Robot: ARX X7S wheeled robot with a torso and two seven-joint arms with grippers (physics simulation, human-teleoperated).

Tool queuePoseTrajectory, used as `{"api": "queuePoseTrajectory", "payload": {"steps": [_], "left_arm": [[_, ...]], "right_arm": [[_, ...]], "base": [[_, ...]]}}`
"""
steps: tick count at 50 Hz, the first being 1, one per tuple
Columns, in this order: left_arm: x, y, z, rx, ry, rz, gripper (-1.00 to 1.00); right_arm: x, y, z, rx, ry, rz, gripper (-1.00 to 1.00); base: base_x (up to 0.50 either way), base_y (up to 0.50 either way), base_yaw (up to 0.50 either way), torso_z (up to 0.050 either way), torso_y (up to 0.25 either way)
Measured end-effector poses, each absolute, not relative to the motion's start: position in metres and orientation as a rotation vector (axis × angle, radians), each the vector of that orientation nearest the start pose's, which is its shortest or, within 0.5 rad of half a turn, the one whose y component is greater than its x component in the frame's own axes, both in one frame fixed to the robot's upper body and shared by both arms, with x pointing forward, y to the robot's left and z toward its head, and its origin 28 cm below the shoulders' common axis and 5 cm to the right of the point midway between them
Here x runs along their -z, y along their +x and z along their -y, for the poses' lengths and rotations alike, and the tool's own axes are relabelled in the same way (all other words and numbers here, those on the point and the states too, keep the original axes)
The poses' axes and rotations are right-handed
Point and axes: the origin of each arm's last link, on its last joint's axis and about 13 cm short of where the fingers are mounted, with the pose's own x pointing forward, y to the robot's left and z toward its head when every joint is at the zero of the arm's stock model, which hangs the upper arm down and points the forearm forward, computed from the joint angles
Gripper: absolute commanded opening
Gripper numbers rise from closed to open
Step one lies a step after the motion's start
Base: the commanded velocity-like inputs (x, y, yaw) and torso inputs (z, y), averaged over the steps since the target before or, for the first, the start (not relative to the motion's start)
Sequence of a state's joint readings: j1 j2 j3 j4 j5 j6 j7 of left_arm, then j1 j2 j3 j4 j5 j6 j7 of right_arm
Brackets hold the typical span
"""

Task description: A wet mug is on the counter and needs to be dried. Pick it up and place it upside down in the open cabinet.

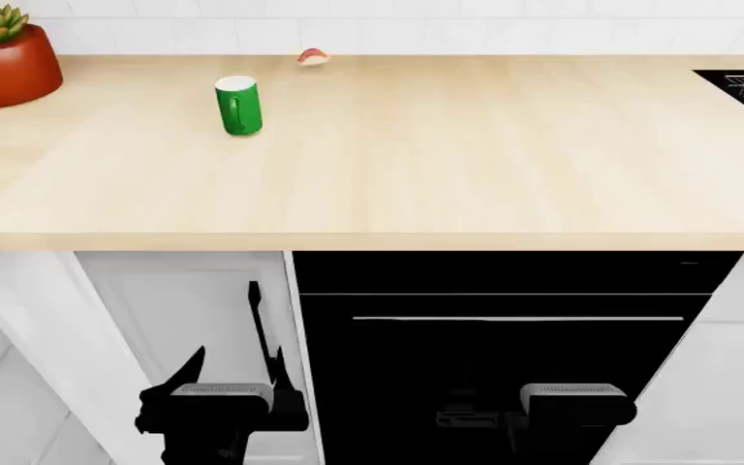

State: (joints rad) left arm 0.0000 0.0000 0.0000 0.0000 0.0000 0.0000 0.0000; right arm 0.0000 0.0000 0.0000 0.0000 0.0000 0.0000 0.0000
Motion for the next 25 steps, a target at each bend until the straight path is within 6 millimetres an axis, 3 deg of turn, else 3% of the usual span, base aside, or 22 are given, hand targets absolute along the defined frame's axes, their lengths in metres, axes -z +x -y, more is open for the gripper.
{"api": "queuePoseTrajectory", "payload": {"steps": [9,18,25], "left_arm": [[-0.014,0.211,-0.206,0.0,-0.003,-0.002,1.0],[-0.017,0.211,-0.207,-0.01,-0.008,0.0,1.0],[-0.031,0.212,-0.208,-0.03,-0.007,0.018,1.0]], "right_arm": [[-0.015,0.209,0.096,0.003,-0.001,0.007,1.0],[-0.02,0.207,0.096,0.002,0.0,0.006,1.0],[-0.035,0.206,0.095,-0.011,-0.011,0.015,1.0]], "base": [[0.0,0.0,0.0,0.003,0.0],[0.0,0.0,0.0,0.05,0.0],[0.0,0.0,0.0,0.05,0.0]]}}
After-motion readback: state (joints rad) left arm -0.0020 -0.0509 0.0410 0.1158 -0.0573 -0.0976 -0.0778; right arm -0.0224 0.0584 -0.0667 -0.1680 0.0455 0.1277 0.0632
